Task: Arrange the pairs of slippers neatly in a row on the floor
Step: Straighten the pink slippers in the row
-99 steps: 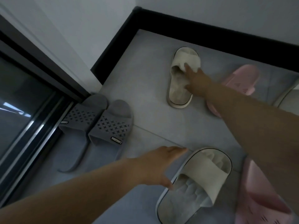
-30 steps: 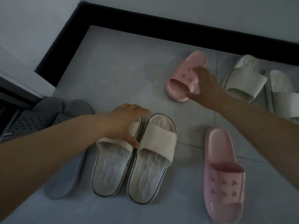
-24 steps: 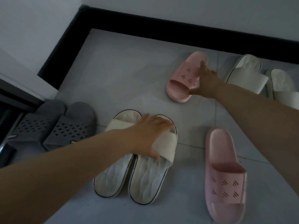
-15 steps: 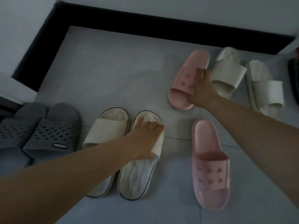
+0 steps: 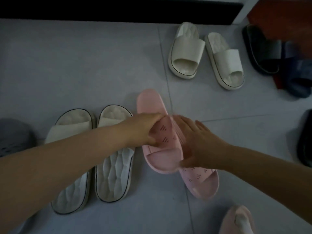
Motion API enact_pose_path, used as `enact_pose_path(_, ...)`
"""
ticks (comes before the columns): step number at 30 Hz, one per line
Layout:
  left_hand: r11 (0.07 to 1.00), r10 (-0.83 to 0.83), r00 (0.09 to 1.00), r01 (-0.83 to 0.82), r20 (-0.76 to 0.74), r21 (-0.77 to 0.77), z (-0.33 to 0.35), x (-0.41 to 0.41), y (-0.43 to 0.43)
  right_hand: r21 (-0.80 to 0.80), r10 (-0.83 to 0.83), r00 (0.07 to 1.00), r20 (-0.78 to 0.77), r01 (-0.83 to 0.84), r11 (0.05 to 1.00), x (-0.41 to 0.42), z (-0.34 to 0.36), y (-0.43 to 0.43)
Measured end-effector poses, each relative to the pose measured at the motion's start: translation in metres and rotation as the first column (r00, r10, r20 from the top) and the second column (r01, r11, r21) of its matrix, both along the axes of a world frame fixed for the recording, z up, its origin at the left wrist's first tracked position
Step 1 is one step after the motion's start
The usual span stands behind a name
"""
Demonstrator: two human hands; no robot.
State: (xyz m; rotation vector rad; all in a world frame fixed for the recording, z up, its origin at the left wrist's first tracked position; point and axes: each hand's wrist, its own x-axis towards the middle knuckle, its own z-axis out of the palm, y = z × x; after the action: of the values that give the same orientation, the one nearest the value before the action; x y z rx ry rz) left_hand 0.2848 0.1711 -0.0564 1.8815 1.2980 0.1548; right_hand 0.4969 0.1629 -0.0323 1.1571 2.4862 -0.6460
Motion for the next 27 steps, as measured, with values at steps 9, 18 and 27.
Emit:
enact_pose_path(9, 0.985, -0.1, 0.99, 0.084, -0.102, -0.149, -0.005, 0.007, 0.007, -0.177, -0.221, 0.972, 0.075, 0.231, 0.957, 0.074, 0.004, 0.0)
enact_pose_path(18, 0.943, -0.319, 0.927, 0.29, -0.199, -0.16, -0.01, 0.04, 0.005, -0.12, -0.196, 0.974, 0.115, 0.21, 0.97, 0.03, -0.004, 0.012)
enact_pose_path(27, 0.85, -0.505, 0.833, 0.433, -0.228, -0.301, 0.042, 0.046, 0.002, -0.062, -0.268, 0.944, 0.194, 0.285, 0.957, 0.073, 0.107, -0.005)
